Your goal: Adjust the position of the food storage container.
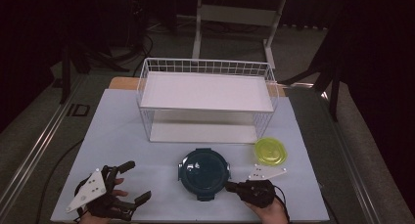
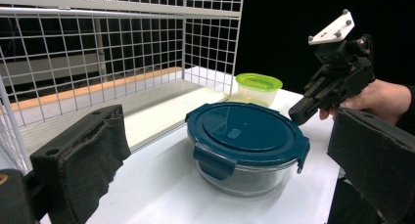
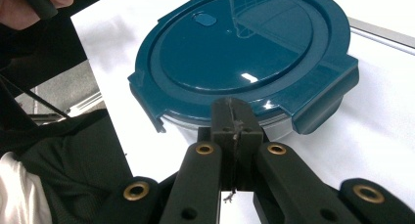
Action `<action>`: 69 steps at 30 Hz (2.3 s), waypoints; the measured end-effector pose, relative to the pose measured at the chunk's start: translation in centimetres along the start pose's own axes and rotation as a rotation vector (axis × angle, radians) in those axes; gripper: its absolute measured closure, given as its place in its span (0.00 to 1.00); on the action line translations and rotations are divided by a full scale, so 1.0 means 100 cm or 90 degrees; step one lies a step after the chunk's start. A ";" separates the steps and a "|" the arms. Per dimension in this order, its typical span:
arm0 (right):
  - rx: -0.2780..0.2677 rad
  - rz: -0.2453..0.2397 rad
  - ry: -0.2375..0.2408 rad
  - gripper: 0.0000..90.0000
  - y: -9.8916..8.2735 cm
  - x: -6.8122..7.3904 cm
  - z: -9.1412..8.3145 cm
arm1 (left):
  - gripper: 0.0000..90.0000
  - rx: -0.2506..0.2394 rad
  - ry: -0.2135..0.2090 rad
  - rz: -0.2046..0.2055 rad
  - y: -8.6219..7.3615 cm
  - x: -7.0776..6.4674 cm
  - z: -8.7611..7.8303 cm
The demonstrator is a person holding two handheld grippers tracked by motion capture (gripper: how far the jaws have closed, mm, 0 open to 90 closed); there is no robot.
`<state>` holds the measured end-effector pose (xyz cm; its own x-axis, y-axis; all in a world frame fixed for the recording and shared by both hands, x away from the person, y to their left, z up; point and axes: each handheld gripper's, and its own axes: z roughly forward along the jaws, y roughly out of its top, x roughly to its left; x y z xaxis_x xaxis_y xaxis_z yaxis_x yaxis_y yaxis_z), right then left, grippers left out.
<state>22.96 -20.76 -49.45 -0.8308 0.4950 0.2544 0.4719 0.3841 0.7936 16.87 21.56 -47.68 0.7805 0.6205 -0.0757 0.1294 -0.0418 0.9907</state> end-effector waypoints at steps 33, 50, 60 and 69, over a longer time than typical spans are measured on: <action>0.014 0.046 -0.070 1.00 0.009 -0.036 0.010 | 0.01 0.005 -0.005 0.004 -0.001 0.000 0.000; 0.020 0.031 -0.037 1.00 0.023 -0.026 0.036 | 0.01 0.008 -0.007 0.002 -0.002 0.000 0.000; 0.008 0.010 -0.061 1.00 0.024 -0.020 0.032 | 0.01 0.011 -0.003 0.003 -0.001 -0.001 0.001; -0.045 -0.006 -0.081 0.59 0.030 -0.012 0.016 | 0.02 0.040 0.052 0.014 0.004 -0.002 0.004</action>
<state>25.88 -18.96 -48.29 -0.7891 0.5879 0.1781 0.4382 0.3355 0.8339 17.03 21.14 -47.34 0.7317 0.6803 -0.0423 0.1528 -0.1032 0.9829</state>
